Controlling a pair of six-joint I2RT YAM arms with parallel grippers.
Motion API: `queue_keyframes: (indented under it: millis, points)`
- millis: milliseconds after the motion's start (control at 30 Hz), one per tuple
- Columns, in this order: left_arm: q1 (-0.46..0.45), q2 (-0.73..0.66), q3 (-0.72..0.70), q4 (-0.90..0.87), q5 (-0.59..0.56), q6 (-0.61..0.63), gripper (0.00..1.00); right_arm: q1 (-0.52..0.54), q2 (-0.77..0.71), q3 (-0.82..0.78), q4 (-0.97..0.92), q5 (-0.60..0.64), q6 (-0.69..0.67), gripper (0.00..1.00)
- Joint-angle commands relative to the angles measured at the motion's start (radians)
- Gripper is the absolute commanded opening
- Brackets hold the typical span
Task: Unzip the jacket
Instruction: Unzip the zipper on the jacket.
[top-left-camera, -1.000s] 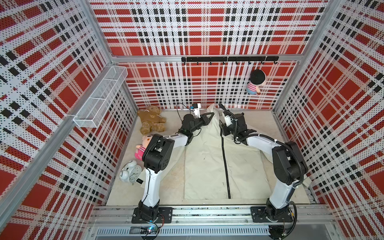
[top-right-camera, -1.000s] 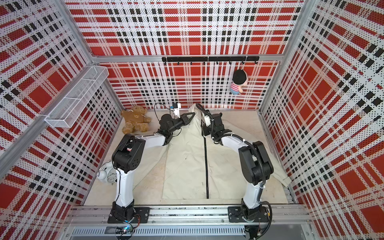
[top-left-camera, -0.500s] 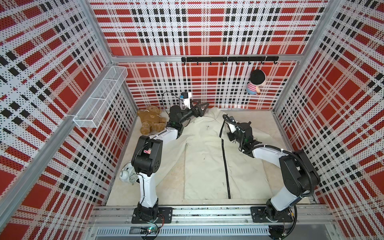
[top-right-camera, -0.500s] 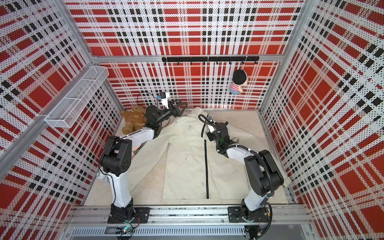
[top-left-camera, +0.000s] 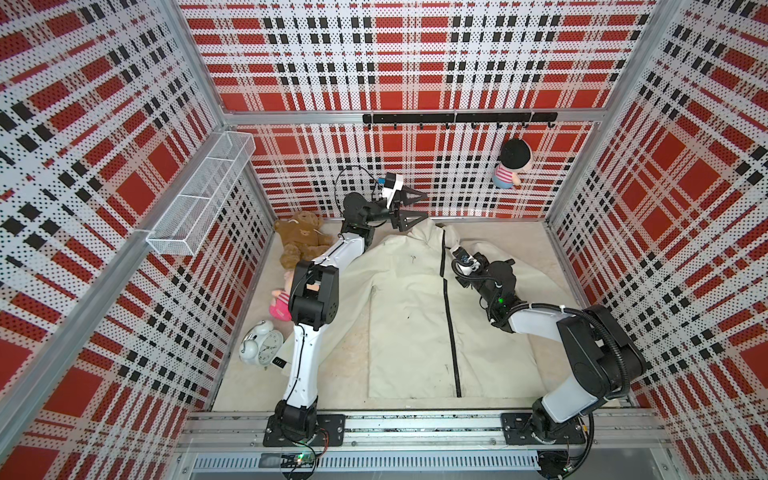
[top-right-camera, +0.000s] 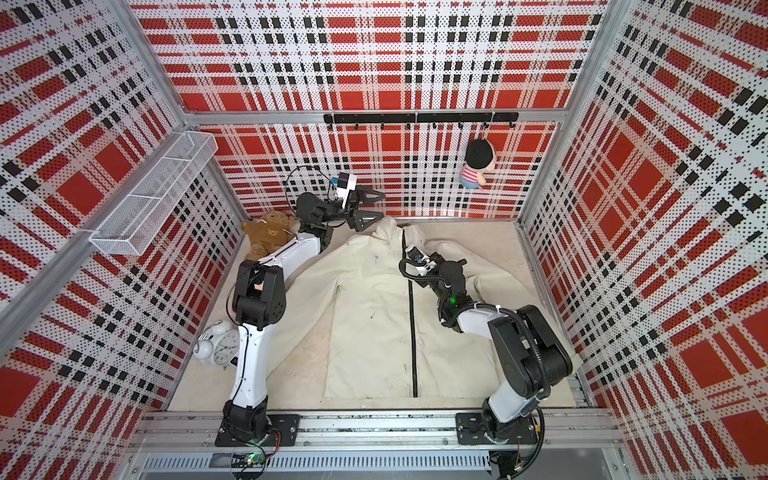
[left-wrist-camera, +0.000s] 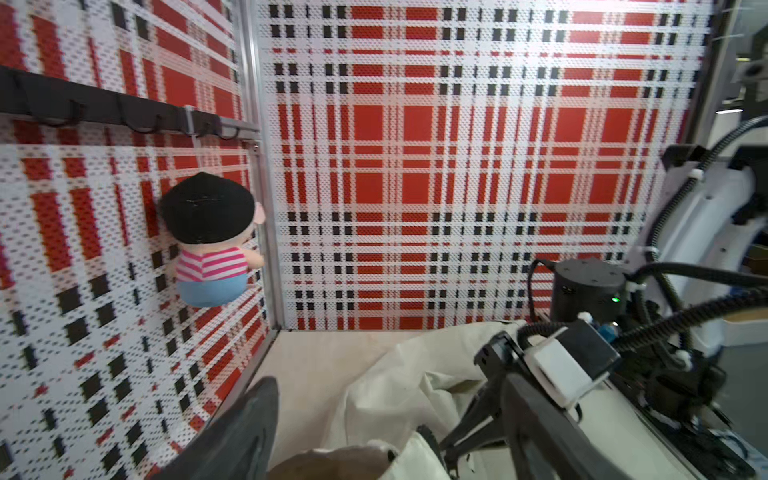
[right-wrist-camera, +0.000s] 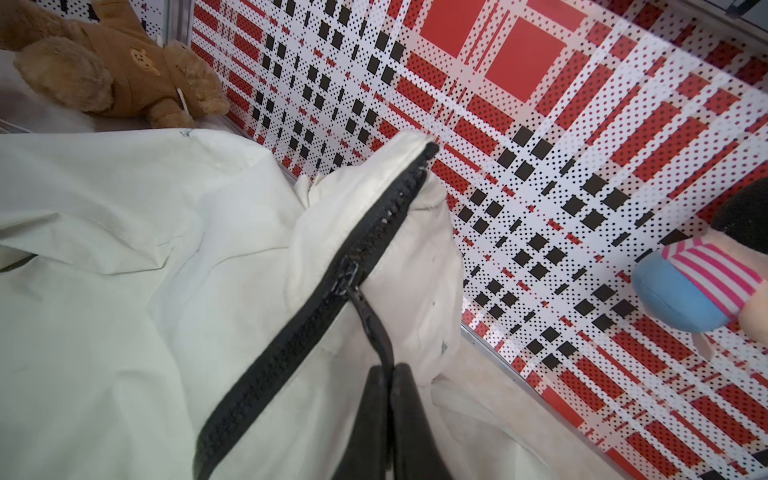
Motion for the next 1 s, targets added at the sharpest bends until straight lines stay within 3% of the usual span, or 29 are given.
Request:
queue_keyframes:
  millis: [0, 33, 67, 100, 167, 200, 433, 533, 600, 667, 733, 767, 800, 867, 900, 967]
  points:
    - [-0.014, 0.106, 0.12, 0.427, 0.18, -0.399, 0.82, 0.008, -0.054, 0.006, 0.065, -0.069, -0.042, 0.0]
    - [-0.027, 0.179, 0.231, 0.628, 0.246, -0.622, 0.82, 0.01, -0.056, 0.006, 0.062, -0.067, -0.046, 0.0]
    - [-0.031, 0.219, 0.284, 0.683, 0.258, -0.727, 0.82, 0.01, -0.059, 0.006, 0.062, -0.061, -0.047, 0.0]
    - [-0.028, 0.198, 0.217, 0.715, 0.254, -0.701, 0.82, 0.01, -0.062, 0.007, 0.055, -0.054, -0.05, 0.0]
    - [-0.022, 0.225, 0.245, 0.726, 0.257, -0.758, 0.82, 0.01, -0.069, 0.013, 0.028, -0.048, -0.06, 0.0]
    - [-0.018, 0.234, 0.266, 0.728, 0.257, -0.782, 0.99, 0.01, -0.072, 0.016, 0.016, -0.048, -0.067, 0.0]
    - [-0.022, 0.115, 0.262, 0.732, 0.216, -0.746, 0.98, 0.011, -0.082, 0.031, -0.041, -0.052, -0.066, 0.0]
    - [-0.031, 0.063, 0.348, 0.719, 0.151, -0.768, 0.98, 0.013, -0.076, 0.047, -0.066, -0.055, -0.048, 0.0]
    - [-0.021, 0.017, 0.406, 0.629, 0.038, -0.728, 0.98, 0.013, -0.079, 0.057, -0.081, -0.061, -0.037, 0.0]
    - [0.004, -0.062, 0.38, 0.397, -0.13, -0.559, 0.98, 0.014, -0.086, 0.068, -0.102, -0.062, -0.025, 0.0]
    - [0.032, -0.216, 0.28, -0.061, -0.427, -0.28, 0.98, 0.015, -0.095, 0.079, -0.124, -0.068, -0.017, 0.0]
    - [0.027, -0.316, 0.244, -0.389, -0.664, -0.078, 0.98, 0.016, -0.102, 0.084, -0.137, -0.069, -0.011, 0.0]
    - [-0.013, -0.399, 0.236, -0.626, -0.976, 0.167, 0.98, 0.016, -0.109, 0.088, -0.151, -0.069, -0.004, 0.0]
    - [-0.144, -0.496, 0.168, -0.663, -1.492, 0.506, 0.98, 0.017, -0.128, 0.093, -0.172, -0.065, 0.007, 0.0]
    - [-0.184, -0.516, 0.129, -0.551, -1.596, 0.609, 0.98, 0.017, -0.139, 0.093, -0.183, -0.063, 0.016, 0.0]
    - [-0.201, -0.509, 0.12, -0.44, -1.659, 0.673, 0.98, 0.017, -0.159, 0.095, -0.203, -0.058, 0.033, 0.0]
